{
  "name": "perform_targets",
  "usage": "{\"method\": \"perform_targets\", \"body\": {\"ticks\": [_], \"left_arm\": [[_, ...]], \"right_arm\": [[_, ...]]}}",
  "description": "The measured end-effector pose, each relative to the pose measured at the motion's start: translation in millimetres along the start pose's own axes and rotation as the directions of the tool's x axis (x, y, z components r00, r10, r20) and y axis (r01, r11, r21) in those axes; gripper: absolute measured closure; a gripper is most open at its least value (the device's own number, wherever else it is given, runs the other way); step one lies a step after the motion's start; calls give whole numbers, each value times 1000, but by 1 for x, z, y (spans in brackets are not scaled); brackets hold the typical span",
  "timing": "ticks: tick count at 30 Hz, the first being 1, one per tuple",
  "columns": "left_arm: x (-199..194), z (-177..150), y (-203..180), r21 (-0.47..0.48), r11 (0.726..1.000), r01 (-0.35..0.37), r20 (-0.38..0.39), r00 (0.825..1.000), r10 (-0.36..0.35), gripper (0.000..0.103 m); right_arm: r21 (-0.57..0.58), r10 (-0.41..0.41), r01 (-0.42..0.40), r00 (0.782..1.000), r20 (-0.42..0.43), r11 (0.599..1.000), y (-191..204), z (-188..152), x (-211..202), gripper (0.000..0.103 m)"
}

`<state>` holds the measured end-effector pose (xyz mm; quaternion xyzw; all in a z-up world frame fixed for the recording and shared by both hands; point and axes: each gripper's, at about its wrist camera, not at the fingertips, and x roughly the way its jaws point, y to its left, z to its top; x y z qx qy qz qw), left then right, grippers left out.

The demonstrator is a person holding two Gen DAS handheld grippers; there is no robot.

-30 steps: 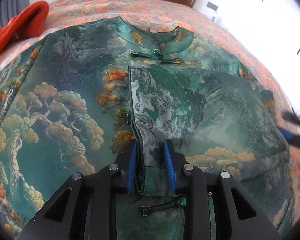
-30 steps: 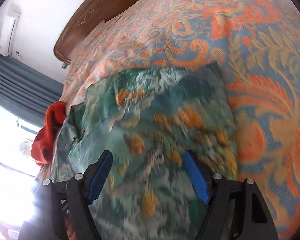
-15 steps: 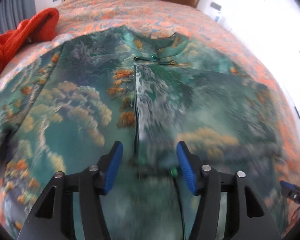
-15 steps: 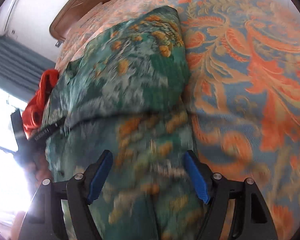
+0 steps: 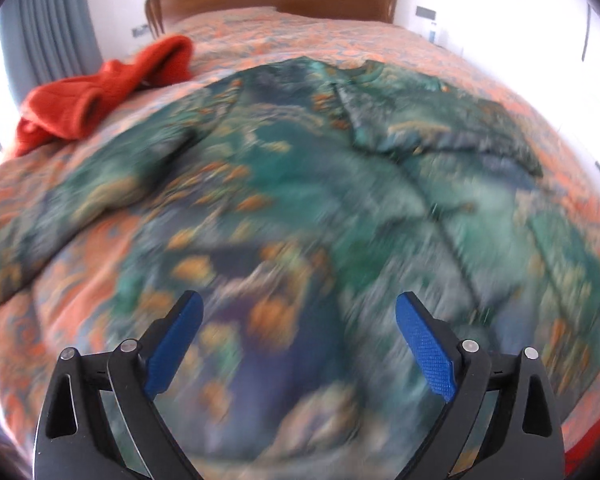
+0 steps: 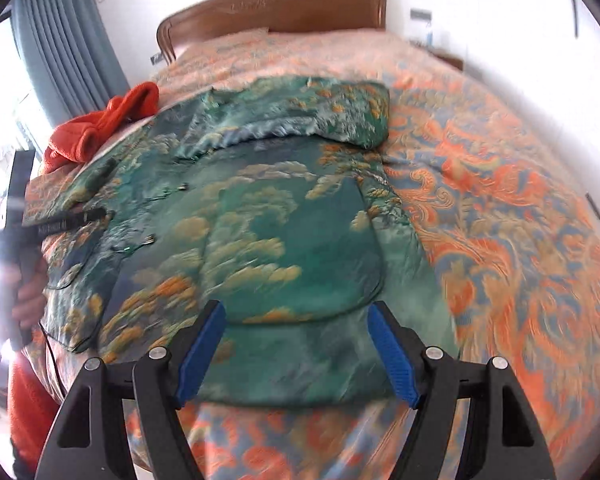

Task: Fold large clothes

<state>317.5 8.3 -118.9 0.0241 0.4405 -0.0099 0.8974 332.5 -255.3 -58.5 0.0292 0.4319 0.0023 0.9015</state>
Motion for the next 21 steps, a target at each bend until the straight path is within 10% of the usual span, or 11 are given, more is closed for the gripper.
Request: {"method": "perform_targets", "body": {"ticks": [21], "left_arm": [[-58, -53, 84, -165, 984, -64, 92, 993, 80, 3]], "right_arm": [[-164, -40, 63, 990, 137, 985, 135, -31, -41, 27]]}}
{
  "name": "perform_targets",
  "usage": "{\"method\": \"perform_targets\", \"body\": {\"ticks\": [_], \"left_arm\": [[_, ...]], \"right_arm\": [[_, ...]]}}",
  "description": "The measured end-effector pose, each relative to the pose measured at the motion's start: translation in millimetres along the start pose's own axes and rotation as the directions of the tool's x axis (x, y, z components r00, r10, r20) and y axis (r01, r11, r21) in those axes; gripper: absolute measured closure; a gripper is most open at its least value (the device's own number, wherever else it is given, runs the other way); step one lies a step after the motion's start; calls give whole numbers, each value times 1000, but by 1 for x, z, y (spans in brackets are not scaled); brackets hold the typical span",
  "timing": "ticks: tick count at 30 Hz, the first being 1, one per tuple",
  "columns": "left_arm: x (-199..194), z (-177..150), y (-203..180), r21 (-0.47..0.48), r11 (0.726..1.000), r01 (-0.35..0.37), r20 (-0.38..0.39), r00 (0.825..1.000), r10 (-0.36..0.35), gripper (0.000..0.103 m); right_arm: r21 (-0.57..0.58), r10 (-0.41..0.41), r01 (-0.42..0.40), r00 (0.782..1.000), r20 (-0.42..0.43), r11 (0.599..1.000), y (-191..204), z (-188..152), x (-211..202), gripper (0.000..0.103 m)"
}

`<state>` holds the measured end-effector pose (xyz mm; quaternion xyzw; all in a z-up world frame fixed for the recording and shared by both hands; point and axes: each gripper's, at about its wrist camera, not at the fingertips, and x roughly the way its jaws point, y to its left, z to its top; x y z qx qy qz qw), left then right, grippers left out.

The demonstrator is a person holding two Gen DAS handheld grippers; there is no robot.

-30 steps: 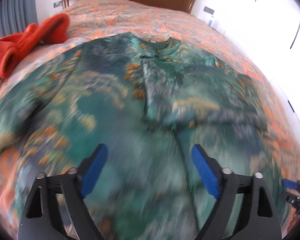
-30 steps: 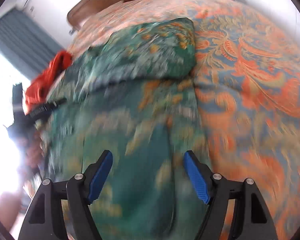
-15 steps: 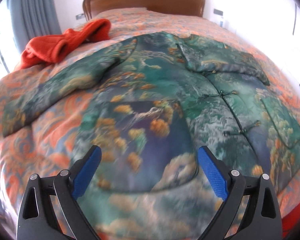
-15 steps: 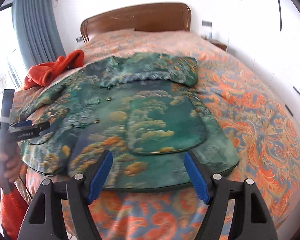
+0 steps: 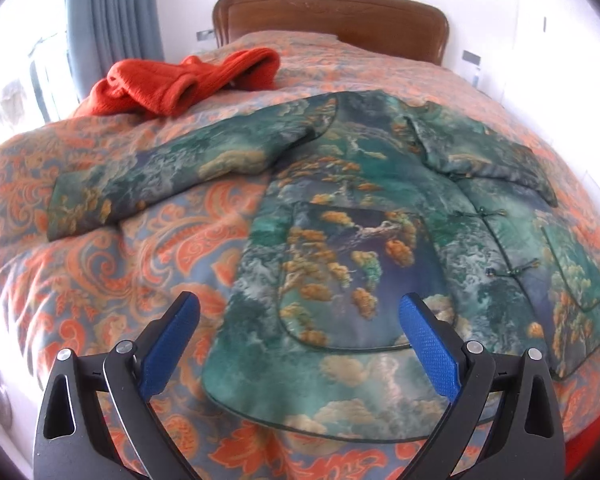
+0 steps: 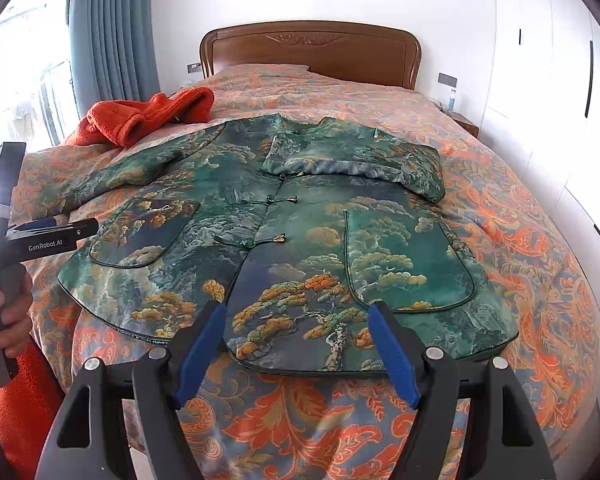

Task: Fold large clothes

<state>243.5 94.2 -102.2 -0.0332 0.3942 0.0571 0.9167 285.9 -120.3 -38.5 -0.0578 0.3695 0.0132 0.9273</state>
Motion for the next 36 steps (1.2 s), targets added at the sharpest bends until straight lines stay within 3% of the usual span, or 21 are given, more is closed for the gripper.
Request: {"method": "perform_targets", "body": {"ticks": [18, 26, 30, 34, 36], "left_arm": [[12, 3, 26, -44, 998, -53, -23, 998, 52, 3], [38, 13, 71, -212, 977, -17, -85, 996, -1, 3], [61, 32, 115, -368, 930, -11, -89, 996, -24, 3], [95, 51, 174, -572, 820, -24, -79, 997, -25, 3], [124, 63, 195, -620, 783, -47, -123, 992, -38, 3]], "right_arm": [[19, -5, 6, 1000, -27, 1000, 0, -14, 0, 26], [4, 5, -5, 999, -32, 1000, 6, -14, -1, 26], [0, 11, -11, 999, -40, 1000, 8, -15, -1, 26], [-11, 12, -13, 999, -49, 1000, 11, -17, -2, 26], [-16, 13, -14, 998, -55, 1000, 13, -19, -3, 26]]}}
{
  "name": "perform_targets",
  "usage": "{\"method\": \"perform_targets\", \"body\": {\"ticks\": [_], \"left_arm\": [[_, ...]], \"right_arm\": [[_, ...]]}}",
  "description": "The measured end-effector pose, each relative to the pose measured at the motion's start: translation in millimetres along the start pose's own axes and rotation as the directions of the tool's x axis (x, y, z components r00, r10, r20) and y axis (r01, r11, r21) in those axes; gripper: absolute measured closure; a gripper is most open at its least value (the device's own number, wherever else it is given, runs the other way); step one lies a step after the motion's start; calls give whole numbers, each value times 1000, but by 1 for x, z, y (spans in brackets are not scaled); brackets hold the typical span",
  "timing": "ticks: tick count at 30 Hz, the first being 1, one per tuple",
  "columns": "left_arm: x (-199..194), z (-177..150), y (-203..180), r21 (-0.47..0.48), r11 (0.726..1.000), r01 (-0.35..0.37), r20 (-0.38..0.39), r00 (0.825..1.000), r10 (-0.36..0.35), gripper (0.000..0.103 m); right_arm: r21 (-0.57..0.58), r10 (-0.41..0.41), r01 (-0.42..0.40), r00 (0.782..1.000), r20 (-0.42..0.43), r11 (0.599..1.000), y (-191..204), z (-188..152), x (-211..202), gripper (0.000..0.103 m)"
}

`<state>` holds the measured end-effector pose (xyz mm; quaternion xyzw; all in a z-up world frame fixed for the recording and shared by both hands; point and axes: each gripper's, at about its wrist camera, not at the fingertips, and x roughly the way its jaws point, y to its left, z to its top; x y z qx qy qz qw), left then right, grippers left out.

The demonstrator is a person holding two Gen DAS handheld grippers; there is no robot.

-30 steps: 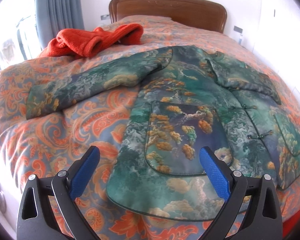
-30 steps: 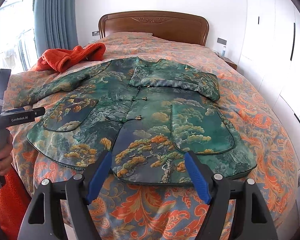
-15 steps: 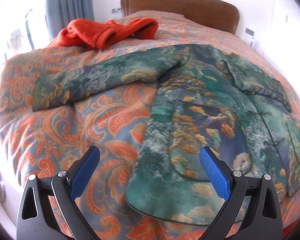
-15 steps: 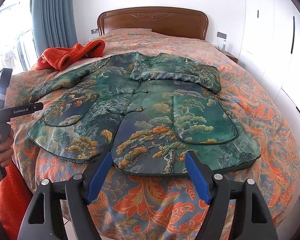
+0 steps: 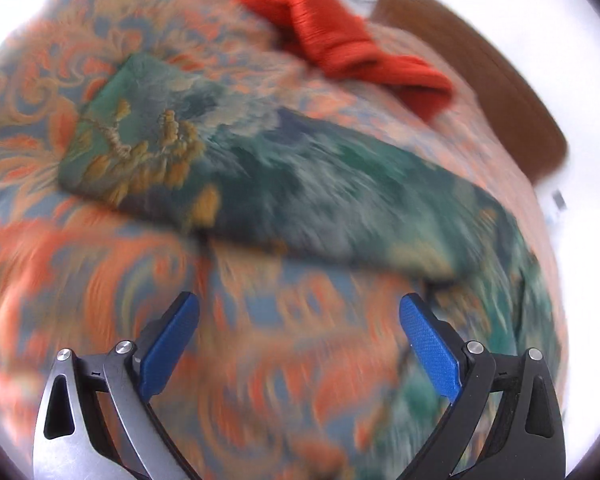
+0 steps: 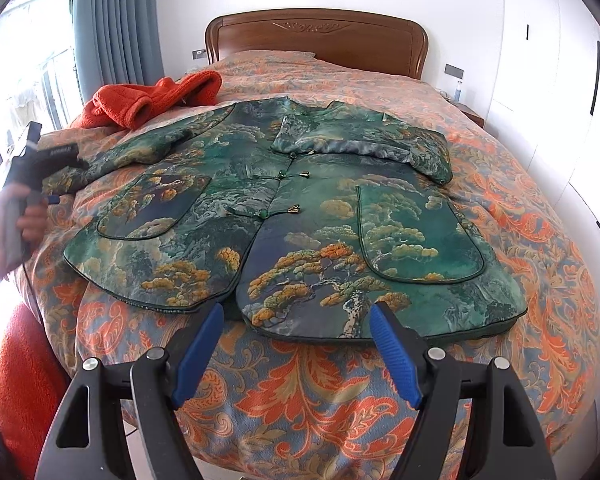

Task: Fold large clothes
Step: 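Grasp the sleeve cuff with the left tool and fold it across the body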

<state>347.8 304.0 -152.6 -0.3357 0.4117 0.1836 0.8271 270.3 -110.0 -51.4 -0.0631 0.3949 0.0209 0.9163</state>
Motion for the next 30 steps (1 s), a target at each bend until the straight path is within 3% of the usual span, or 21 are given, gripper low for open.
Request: {"method": "perform_targets", "body": {"ticks": [3, 6, 8, 9, 10, 11, 13, 15, 18, 20, 22, 24, 25, 26, 28, 30], "left_arm": [[31, 21, 17, -136, 991, 5, -60, 998, -13, 4], [35, 34, 32, -252, 967, 41, -3, 999, -43, 5], [28, 38, 35, -292, 956, 26, 64, 998, -8, 22], [23, 38, 34, -297, 955, -3, 101, 994, 35, 50], [20, 39, 31, -283, 958, -45, 123, 989, 83, 82], [19, 40, 26, -255, 965, -65, 132, 986, 102, 87], [9, 40, 5, -156, 980, -123, 181, 972, 151, 92], [-7, 36, -26, -16, 979, -201, 268, 943, 198, 93], [-28, 25, -84, 204, 935, -290, 390, 900, 194, 93], [-38, 9, -125, 349, 873, -342, 452, 877, 163, 93], [-44, -19, -168, 500, 767, -402, 509, 853, 115, 93], [-46, -48, -198, 615, 653, -441, 539, 840, 60, 93], [-43, -72, -216, 685, 567, -457, 542, 840, 21, 93], [-38, -91, -228, 732, 498, -465, 538, 843, -4, 93], [-21, -135, -249, 819, 325, -473, 514, 857, -49, 90], [-5, -170, -263, 873, 189, -451, 469, 881, -65, 80]], "right_arm": [[-8, 5, -5, 1000, -16, 1000, 5, -2, 2, 26], [-26, 9, -10, 1000, -26, 1000, 11, -2, 3, 26], [-39, 10, -11, 1000, -28, 999, 16, -4, 2, 26], [-45, 13, -15, 999, -33, 999, 18, -5, 3, 26], [-50, 18, -20, 999, -42, 999, 20, -7, 4, 26], [-54, 24, -27, 998, -55, 998, 23, -9, 7, 26], [-53, 41, -45, 996, -85, 998, 26, -13, 13, 26], [-45, 56, -60, 993, -104, 997, 30, -17, 18, 26], [-36, 76, -80, 991, -109, 996, 33, -22, 19, 26], [-34, 90, -94, 990, -110, 995, 36, -25, 20, 26], [-30, 94, -99, 989, -116, 995, 37, -28, 22, 26], [-15, 105, -107, 987, -118, 994, 35, -30, 22, 26], [-6, 109, -110, 988, -113, 994, 34, -30, 20, 26], [2, 110, -110, 988, -105, 994, 33, -30, 18, 26], [13, 108, -108, 990, -90, 994, 29, -31, 14, 26], [22, 102, -101, 991, -81, 995, 24, -33, 11, 26]]}}
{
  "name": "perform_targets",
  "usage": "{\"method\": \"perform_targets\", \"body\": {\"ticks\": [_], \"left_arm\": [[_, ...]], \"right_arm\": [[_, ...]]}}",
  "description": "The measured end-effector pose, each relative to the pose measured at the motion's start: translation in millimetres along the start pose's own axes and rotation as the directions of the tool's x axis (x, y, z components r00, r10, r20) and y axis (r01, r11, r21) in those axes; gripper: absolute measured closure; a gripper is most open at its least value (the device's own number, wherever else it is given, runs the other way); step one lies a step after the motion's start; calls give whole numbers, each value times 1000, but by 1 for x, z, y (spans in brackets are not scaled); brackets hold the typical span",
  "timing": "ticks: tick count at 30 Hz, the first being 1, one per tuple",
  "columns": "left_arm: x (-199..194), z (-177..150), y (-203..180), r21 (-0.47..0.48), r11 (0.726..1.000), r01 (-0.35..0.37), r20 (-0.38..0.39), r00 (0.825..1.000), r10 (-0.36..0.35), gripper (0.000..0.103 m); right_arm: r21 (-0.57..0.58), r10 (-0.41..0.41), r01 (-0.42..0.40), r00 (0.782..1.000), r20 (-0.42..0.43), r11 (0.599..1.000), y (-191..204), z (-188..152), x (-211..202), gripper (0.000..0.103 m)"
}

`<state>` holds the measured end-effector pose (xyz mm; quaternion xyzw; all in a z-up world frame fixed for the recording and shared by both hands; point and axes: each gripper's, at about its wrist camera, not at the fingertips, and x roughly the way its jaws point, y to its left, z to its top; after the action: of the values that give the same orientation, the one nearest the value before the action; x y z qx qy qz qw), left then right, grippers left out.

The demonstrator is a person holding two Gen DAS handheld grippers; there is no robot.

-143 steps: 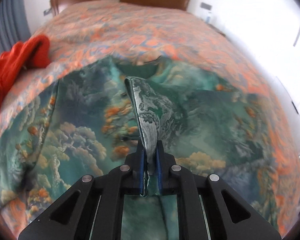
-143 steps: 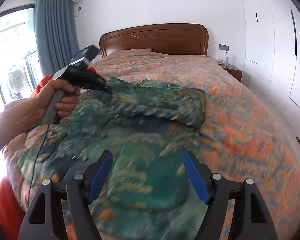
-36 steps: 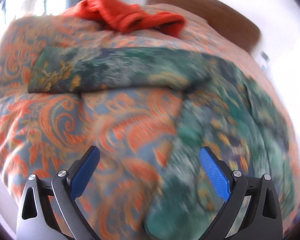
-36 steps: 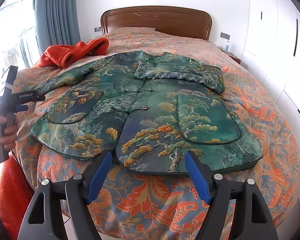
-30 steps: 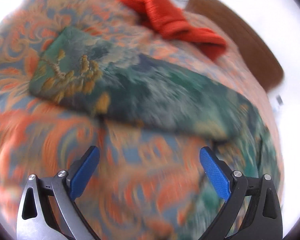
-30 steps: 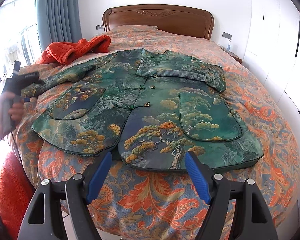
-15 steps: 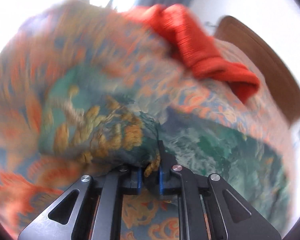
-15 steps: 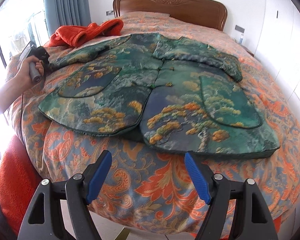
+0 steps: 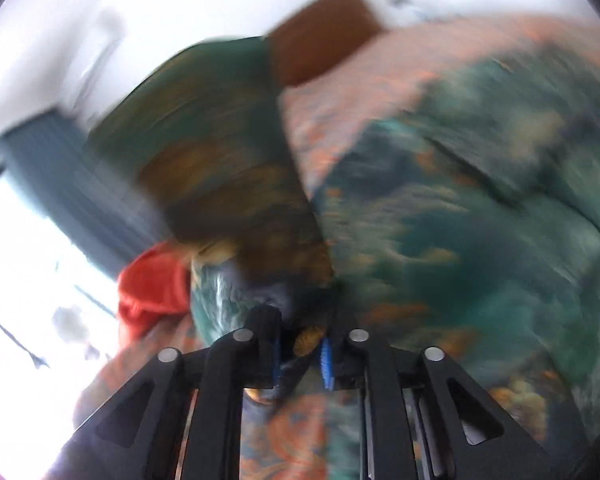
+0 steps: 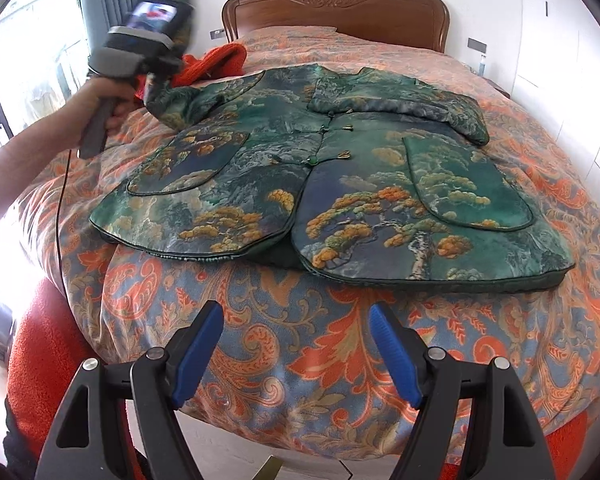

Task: Fold large clothes
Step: 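Grasp the sleeve cuff with the left tool and fold it across the body, then grasp the side edge of the green jacket with the right tool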

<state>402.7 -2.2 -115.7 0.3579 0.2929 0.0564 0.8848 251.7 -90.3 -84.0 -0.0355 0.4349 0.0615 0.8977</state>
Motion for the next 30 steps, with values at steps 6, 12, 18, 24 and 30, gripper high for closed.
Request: {"method": "perform_targets", "body": {"ticks": [6, 12, 18, 24, 30], "left_arm": [[-25, -7, -61, 138, 985, 107, 21, 994, -111, 24], [-54, -24, -31, -81, 969, 235, -1, 972, -236, 16], [-71, -47, 4, -309, 909, 281, 17, 957, -290, 12], [-75, -82, 31, -441, 852, 283, 21, 952, -305, 8], [-86, -121, 58, -524, 816, 245, -10, 956, -294, 8]], "right_arm": [[46, -44, 43, 999, 6, 998, -25, -14, -10, 26], [98, -83, 85, 996, -27, 991, -50, -32, -11, 26], [120, -69, 73, 997, -39, 990, -52, -31, -5, 26], [53, -36, 36, 999, 0, 998, -26, -11, -8, 26], [-11, 3, -3, 999, 35, 1000, -9, 17, -10, 26]]}}
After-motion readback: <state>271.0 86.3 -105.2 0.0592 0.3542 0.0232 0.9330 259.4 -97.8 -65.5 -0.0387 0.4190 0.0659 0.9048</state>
